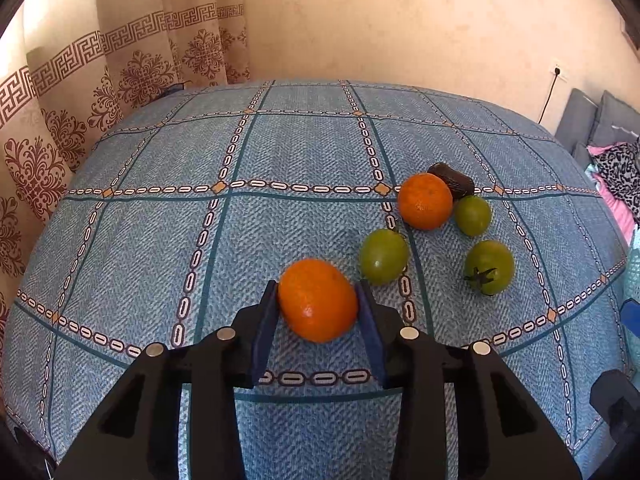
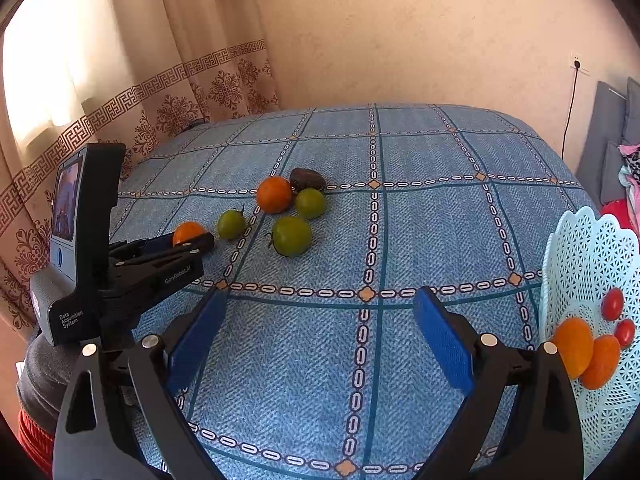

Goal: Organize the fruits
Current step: 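Move the left gripper to the round orange and close on it, then close the right gripper on the large green tomato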

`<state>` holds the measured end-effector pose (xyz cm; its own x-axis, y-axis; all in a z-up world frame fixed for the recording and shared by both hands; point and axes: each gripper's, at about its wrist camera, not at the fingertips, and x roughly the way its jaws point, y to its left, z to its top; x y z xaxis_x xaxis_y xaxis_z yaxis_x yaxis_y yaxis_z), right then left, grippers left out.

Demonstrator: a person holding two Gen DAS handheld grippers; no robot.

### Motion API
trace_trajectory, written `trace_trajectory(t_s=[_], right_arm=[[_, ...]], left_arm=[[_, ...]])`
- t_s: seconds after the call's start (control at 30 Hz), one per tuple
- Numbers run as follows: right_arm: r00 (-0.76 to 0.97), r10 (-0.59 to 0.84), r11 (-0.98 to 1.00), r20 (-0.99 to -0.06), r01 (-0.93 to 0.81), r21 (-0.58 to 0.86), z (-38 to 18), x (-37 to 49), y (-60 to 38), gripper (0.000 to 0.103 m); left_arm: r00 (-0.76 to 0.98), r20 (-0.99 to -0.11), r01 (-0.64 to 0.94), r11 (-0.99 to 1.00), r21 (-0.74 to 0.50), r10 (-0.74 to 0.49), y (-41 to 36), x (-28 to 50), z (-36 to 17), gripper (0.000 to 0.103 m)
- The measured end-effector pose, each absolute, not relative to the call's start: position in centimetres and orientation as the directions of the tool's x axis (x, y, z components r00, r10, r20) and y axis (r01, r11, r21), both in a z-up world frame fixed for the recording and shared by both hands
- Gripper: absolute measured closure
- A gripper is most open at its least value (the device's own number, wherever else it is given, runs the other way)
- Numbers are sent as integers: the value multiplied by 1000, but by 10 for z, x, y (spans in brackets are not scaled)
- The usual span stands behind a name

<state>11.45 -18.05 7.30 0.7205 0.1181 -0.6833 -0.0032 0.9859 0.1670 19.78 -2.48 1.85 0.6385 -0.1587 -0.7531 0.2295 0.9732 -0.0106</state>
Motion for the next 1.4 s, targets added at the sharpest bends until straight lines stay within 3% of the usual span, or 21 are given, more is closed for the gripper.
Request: trace_trajectory(t_s=[0.47, 1.07, 1.2, 1.4], right_arm=[[702, 113, 991, -703, -33, 127, 63, 173, -158, 10], [639, 55, 996, -767, 22, 90, 33, 220, -150, 47], [640, 58, 997, -766, 7, 82, 34, 218, -148, 67], [637, 76, 994, -767, 9, 106, 37, 207, -149, 68]], left_arm=[[696, -709, 147, 989, -8, -109, -6, 178, 41, 64], [694, -711, 103, 993, -60, -115, 14, 177, 47, 64], [694, -710, 104, 993, -59, -114, 13, 177, 47, 64], [698, -707, 112, 992, -54, -117, 10, 176, 47, 64]])
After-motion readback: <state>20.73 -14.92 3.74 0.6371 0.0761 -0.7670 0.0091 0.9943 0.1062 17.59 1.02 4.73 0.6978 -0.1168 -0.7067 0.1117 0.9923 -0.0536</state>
